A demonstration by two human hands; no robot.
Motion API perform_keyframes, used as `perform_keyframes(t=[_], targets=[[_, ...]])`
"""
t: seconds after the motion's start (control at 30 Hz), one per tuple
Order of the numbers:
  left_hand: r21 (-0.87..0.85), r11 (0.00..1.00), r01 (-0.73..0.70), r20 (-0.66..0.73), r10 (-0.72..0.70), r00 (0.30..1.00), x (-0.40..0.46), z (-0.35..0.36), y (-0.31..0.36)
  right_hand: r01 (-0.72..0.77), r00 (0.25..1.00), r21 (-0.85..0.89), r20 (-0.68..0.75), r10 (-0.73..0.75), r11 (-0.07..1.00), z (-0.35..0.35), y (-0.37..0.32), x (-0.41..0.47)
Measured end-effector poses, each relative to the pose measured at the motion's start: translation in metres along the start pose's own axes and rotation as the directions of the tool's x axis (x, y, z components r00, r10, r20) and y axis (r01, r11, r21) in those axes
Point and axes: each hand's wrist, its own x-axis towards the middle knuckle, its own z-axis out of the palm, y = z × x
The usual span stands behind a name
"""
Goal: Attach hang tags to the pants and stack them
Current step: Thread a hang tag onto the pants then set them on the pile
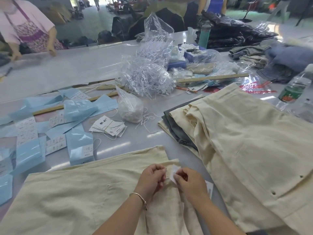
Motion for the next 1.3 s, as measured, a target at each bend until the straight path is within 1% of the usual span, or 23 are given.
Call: perform_keyframes(t=[0.07, 0.13, 0.2, 0.27, 0.37, 0.47, 0.53, 0.57, 0.6, 0.63, 0.67, 0.7, 0.73, 0.77, 0.9, 1.03, 1.1, 1.17, 1.3], targets=[[0.126, 0.991, -0.035, 0.021, 0.032, 0.999, 0.0, 0.001, 0.001, -0.009, 1.0, -0.003, 0.025, 0.009, 1.0, 0.0, -0.001, 0.004], [0.247, 0.964, -0.093, 0.03, 0.088, 0.996, 0.0, 0.002, 0.001, 0.0, 0.999, -0.05, 0.051, 0.002, 0.999, -0.001, -0.001, 0.009], [0.398, 0.9, -0.175, 0.053, 0.168, 0.984, 0.0, 0.004, 0.0, -0.001, 0.997, -0.088, 0.08, 0.008, 0.996, -0.002, -0.003, 0.014], [0.5, 0.833, -0.239, 0.091, 0.224, 0.97, 0.002, 0.006, -0.001, -0.017, 0.993, -0.11, 0.113, 0.029, 0.994, -0.003, -0.005, 0.018], [0.572, 0.779, -0.257, 0.089, 0.253, 0.963, 0.006, 0.007, -0.004, -0.011, 0.99, -0.17, 0.135, 0.035, 0.985, -0.003, -0.008, 0.024], [0.579, 0.78, -0.238, 0.068, 0.244, 0.967, 0.008, 0.009, -0.002, 0.074, 0.985, -0.219, 0.166, -0.038, 0.973, -0.004, -0.014, 0.029], [0.576, 0.788, -0.216, 0.047, 0.232, 0.972, 0.009, 0.01, 0.001, 0.081, 0.985, -0.163, 0.166, -0.054, 0.983, -0.006, -0.016, 0.031], [0.574, 0.792, -0.209, 0.038, 0.229, 0.973, 0.009, 0.011, 0.003, 0.032, 0.99, -0.073, 0.142, -0.022, 0.997, -0.007, -0.017, 0.03], [0.568, 0.796, -0.208, 0.034, 0.23, 0.972, 0.01, 0.012, 0.005, -0.056, 0.991, 0.093, 0.127, 0.044, 0.994, -0.009, -0.018, 0.029], [0.559, 0.801, -0.214, 0.033, 0.236, 0.971, 0.01, 0.013, 0.007, -0.179, 0.98, 0.319, 0.145, 0.139, 0.931, -0.01, -0.019, 0.027], [0.551, 0.804, -0.224, 0.036, 0.245, 0.969, 0.01, 0.013, 0.009, -0.315, 0.948, 0.537, 0.214, 0.235, 0.783, -0.01, -0.021, 0.027], [0.546, 0.804, -0.238, 0.045, 0.255, 0.966, 0.01, 0.013, 0.011, -0.433, 0.901, 0.681, 0.322, 0.29, 0.59, -0.009, -0.022, 0.026], [0.544, 0.799, -0.256, 0.056, 0.269, 0.961, 0.009, 0.014, 0.013, -0.511, 0.858, 0.741, 0.411, 0.308, 0.436, -0.01, -0.024, 0.026], [0.542, 0.795, -0.273, 0.065, 0.284, 0.957, 0.009, 0.014, 0.015, -0.556, 0.828, 0.75, 0.461, 0.319, 0.359, -0.011, -0.026, 0.026], [0.515, 0.8, -0.308, 0.073, 0.317, 0.946, 0.006, 0.017, 0.02, -0.641, 0.749, 0.741, 0.548, 0.371, 0.2, -0.016, -0.037, 0.026], [0.466, 0.836, -0.289, 0.065, 0.293, 0.954, 0.005, 0.019, 0.022, -0.67, 0.722, 0.722, 0.58, 0.378, 0.173, -0.02, -0.044, 0.025], [0.449, 0.85, -0.275, 0.067, 0.275, 0.959, 0.005, 0.019, 0.024, -0.673, 0.719, 0.718, 0.578, 0.387, 0.177, -0.022, -0.044, 0.025], [0.45, 0.85, -0.272, 0.069, 0.27, 0.96, 0.005, 0.019, 0.025, -0.669, 0.725, 0.713, 0.564, 0.396, 0.209, -0.022, -0.044, 0.026], [0.471, 0.843, -0.26, 0.072, 0.257, 0.964, 0.002, 0.02, 0.027, -0.632, 0.769, 0.701, 0.513, 0.381, 0.331, -0.02, -0.042, 0.028]])
